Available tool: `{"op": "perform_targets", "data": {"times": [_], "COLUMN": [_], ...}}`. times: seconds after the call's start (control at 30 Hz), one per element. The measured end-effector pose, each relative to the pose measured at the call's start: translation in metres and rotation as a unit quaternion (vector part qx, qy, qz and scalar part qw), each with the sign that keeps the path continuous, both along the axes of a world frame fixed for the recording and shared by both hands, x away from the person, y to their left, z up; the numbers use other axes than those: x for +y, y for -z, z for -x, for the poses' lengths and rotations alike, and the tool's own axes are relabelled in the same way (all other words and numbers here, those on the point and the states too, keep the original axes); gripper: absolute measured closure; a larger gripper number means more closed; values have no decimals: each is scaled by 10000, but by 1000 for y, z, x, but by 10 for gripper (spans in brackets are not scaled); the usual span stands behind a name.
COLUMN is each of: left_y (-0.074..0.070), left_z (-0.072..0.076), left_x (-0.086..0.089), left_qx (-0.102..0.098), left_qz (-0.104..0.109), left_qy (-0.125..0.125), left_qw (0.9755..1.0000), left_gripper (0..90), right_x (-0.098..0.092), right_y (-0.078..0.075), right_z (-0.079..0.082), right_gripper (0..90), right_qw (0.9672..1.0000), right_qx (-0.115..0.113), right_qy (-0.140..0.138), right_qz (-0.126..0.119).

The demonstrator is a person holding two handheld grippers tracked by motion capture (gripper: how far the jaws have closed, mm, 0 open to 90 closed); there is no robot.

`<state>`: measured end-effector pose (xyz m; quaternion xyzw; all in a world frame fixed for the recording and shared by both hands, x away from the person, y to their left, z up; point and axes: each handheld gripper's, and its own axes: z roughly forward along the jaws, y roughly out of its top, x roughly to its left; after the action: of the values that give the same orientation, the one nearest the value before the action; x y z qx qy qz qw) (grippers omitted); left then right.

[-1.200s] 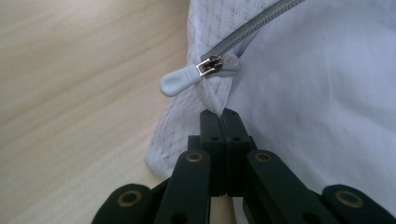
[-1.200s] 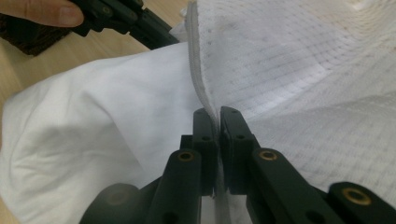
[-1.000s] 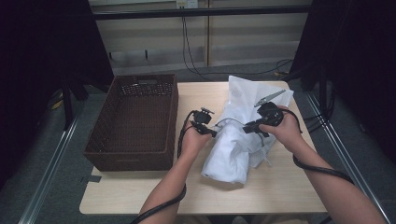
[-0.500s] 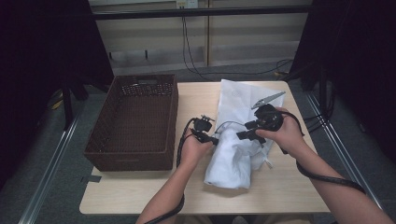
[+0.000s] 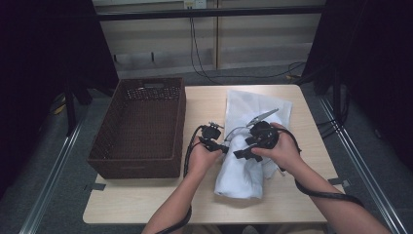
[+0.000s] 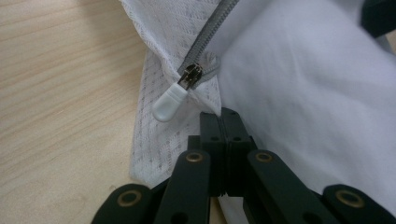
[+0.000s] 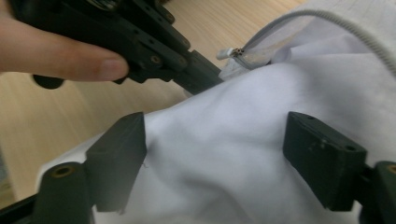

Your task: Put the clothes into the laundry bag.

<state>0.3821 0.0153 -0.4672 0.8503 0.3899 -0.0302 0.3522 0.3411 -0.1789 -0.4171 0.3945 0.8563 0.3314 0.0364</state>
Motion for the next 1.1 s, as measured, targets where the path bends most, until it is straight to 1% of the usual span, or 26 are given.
{"op": "perform_targets", "data": {"times": [0.03,0.07,0.1,0.17,0.2,0.27,0.33,0.37,0.4,0.43,0.47,0.53,0.57,0.6,0.63,0.67,0.7,0.73,0.77,0.83,0.87,0.9,0.93,0.97,1.03,1.1], "left_y": [1,2,3,5,6,7,8,8,8,8,7,6,6,5,5,5,4,4,5,6,7,9,10,12,14,16], "left_z": [0,-1,-1,-1,0,0,0,0,0,1,2,3,4,5,6,6,7,8,8,10,10,11,11,13,13,13], "left_x": [0,1,2,4,3,5,6,6,8,8,8,10,10,10,10,9,10,10,12,14,16,17,19,19,21,23], "left_qx": [23,33,50,105,127,143,158,163,184,179,190,189,205,190,164,177,238,279,301,364,386,419,509,560,610,569], "left_qz": [55,44,41,69,131,85,92,102,69,77,106,65,77,29,-15,-18,-18,-20,-88,-89,-178,-194,-205,-168,-244,-254], "left_qy": [-32,-8,-13,9,-87,17,-13,-11,55,17,10,30,52,67,55,40,60,27,106,46,123,84,158,62,115,167], "left_qw": [10000,10000,10000,9999,9998,9999,9998,9998,9998,9998,9998,9998,9997,9998,9998,9998,9997,9996,9995,9993,9990,9989,9984,9983,9978,9979], "left_gripper": [899,898,899,899,899,899,899,899,899,899,900,899,899,899,900,900,900,900,900,900,900,900,900,900,900,900], "right_x": [2,3,5,5,5,5,7,8,9,11,11,9,7,5,3,2,2,1,1,-2,-5,-9,-12,-16,-24,-31], "right_y": [4,7,11,17,19,24,27,29,32,33,35,39,41,42,42,42,40,39,36,31,28,25,23,21,17,15], "right_z": [-1,-2,-3,-5,-6,-7,-9,-10,-10,-10,-11,-12,-13,-13,-14,-14,-14,-15,-16,-19,-20,-22,-23,-24,-27,-29], "right_gripper": [160,134,105,67,67,61,63,69,84,105,149,289,375,443,518,632,709,756,785,815,820,824,826,828,831,831], "right_qw": [10000,9999,9998,9997,9997,9995,9989,9989,9987,9984,9980,9972,9974,9975,9975,9973,9969,9964,9960,9952,9952,9952,9950,9946,9945,9944], "right_qx": [-21,11,-20,-70,-55,-68,-93,-108,-88,-24,3,40,91,168,172,211,223,244,300,422,451,420,342,279,234,249], "right_qy": [-24,-36,-13,46,73,73,16,9,40,61,38,42,78,125,127,183,161,125,143,206,245,316,395,487,672,778], "right_qz": [52,132,195,233,247,283,452,455,492,566,632,748,717,675,670,681,742,805,824,858,838,830,846,868,773,665]}}
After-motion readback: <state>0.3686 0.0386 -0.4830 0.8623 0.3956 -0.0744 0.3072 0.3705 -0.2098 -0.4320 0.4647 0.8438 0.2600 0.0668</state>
